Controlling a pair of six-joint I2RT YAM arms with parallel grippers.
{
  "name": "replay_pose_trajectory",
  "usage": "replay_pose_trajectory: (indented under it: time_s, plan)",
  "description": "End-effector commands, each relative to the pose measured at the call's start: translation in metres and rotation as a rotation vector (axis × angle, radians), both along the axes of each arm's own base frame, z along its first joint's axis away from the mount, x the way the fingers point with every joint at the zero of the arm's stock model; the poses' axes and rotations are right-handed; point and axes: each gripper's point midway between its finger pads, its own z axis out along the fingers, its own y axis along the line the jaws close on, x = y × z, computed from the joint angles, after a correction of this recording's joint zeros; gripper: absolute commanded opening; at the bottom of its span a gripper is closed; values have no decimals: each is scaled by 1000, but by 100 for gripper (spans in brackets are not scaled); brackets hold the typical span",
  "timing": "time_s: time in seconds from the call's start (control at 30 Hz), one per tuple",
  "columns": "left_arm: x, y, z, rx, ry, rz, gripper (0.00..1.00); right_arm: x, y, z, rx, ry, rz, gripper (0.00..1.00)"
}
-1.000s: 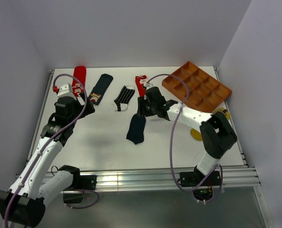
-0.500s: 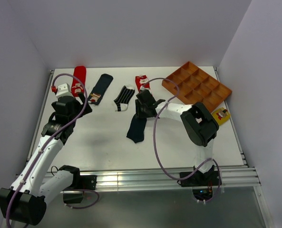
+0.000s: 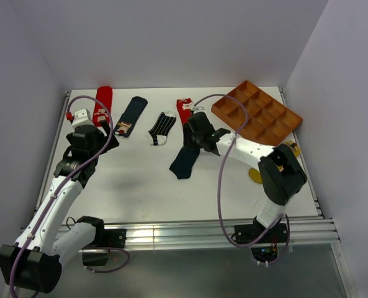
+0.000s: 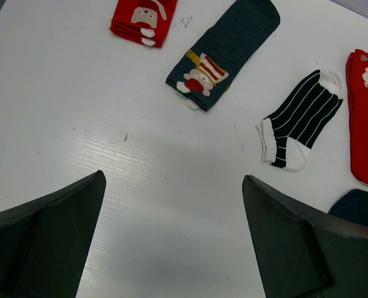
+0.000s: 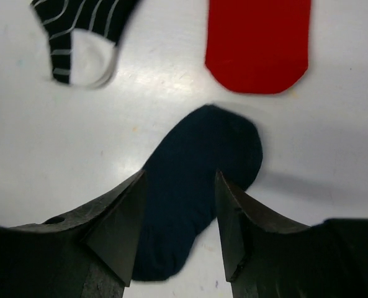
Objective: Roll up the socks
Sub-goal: Roll the sock at the center of the board.
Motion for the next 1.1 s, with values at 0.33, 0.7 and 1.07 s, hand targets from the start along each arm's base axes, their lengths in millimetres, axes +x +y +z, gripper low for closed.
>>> replay_pose_trajectory:
  time_s: [0.33,0.7,1.07]
  plan:
    - [1,0,2,-26,0,-1,98,-105,29,-22,-325,-30,403,55]
    - [1,-1,1,-30,2,-6,98,-117,47,-41,-450,-37,479,55]
    - [1,-3,1,-38,1,-16,98,-117,60,-34,-454,-70,514,55]
